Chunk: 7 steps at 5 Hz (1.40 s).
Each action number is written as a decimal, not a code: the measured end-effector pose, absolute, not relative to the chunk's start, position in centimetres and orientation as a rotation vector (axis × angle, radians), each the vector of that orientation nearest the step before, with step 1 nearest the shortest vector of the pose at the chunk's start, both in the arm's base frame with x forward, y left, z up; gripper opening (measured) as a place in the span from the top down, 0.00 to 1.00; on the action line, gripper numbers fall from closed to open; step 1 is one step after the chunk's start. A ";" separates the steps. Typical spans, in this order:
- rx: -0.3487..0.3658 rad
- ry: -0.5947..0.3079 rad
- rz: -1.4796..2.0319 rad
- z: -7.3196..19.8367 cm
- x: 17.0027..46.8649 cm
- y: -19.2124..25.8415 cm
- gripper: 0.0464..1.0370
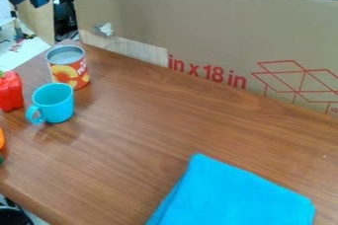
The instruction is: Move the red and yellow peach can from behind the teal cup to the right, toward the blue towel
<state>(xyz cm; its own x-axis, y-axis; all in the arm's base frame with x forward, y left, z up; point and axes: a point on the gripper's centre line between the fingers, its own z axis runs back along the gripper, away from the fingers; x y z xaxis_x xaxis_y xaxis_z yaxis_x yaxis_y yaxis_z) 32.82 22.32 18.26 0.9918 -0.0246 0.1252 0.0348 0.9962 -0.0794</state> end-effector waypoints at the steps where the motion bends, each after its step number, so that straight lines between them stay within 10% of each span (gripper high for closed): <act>1: -0.042 -0.075 0.003 17.1 33.3 25.3 0.03; 7: 0.058 0.064 0.004 6.9 37.1 31.3 0.03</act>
